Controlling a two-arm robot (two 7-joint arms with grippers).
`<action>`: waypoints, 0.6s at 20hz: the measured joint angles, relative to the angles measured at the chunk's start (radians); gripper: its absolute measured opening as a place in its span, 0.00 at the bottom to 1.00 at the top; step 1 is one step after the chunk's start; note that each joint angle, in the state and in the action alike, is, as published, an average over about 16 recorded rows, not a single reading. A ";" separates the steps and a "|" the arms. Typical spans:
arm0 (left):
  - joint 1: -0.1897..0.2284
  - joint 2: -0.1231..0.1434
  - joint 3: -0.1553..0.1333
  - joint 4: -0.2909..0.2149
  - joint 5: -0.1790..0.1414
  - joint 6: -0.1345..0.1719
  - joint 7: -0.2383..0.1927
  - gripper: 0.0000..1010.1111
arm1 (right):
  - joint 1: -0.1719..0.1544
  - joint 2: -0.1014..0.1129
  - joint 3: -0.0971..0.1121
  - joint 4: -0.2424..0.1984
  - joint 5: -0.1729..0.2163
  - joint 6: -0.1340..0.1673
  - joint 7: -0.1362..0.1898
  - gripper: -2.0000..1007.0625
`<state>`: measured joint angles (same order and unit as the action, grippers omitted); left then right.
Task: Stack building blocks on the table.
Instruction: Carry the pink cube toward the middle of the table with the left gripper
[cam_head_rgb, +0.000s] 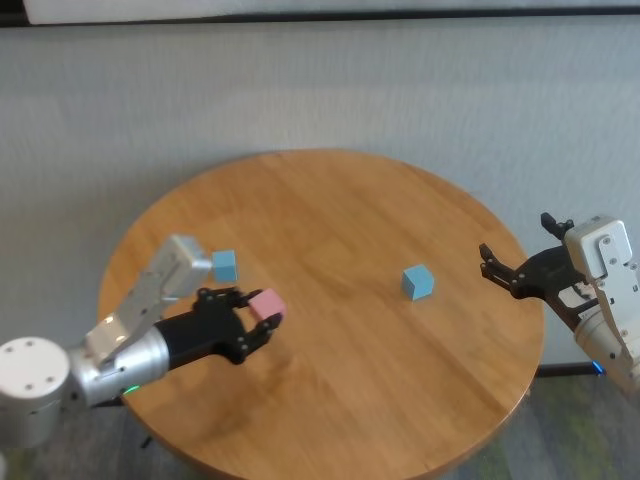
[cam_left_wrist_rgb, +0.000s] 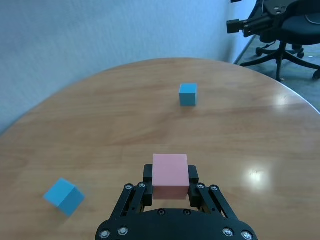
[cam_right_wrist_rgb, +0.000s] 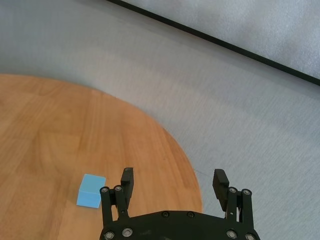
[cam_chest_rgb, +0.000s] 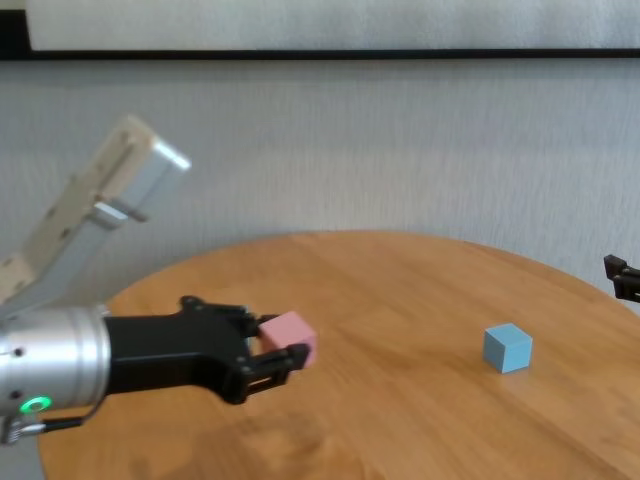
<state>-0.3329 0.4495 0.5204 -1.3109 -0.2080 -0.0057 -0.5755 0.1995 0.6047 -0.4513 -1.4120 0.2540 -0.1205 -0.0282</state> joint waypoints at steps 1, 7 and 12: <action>-0.009 -0.009 0.005 0.007 0.003 0.002 -0.001 0.40 | 0.000 0.000 0.000 0.000 0.000 0.000 0.000 0.99; -0.070 -0.067 0.040 0.081 0.023 0.005 -0.014 0.40 | 0.000 0.000 0.000 0.000 0.000 0.000 0.000 0.99; -0.118 -0.110 0.060 0.165 0.032 0.000 -0.024 0.40 | 0.000 0.000 0.000 0.000 0.000 0.000 0.000 0.99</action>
<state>-0.4511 0.3396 0.5807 -1.1457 -0.1758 -0.0053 -0.5990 0.1995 0.6047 -0.4513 -1.4120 0.2540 -0.1205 -0.0282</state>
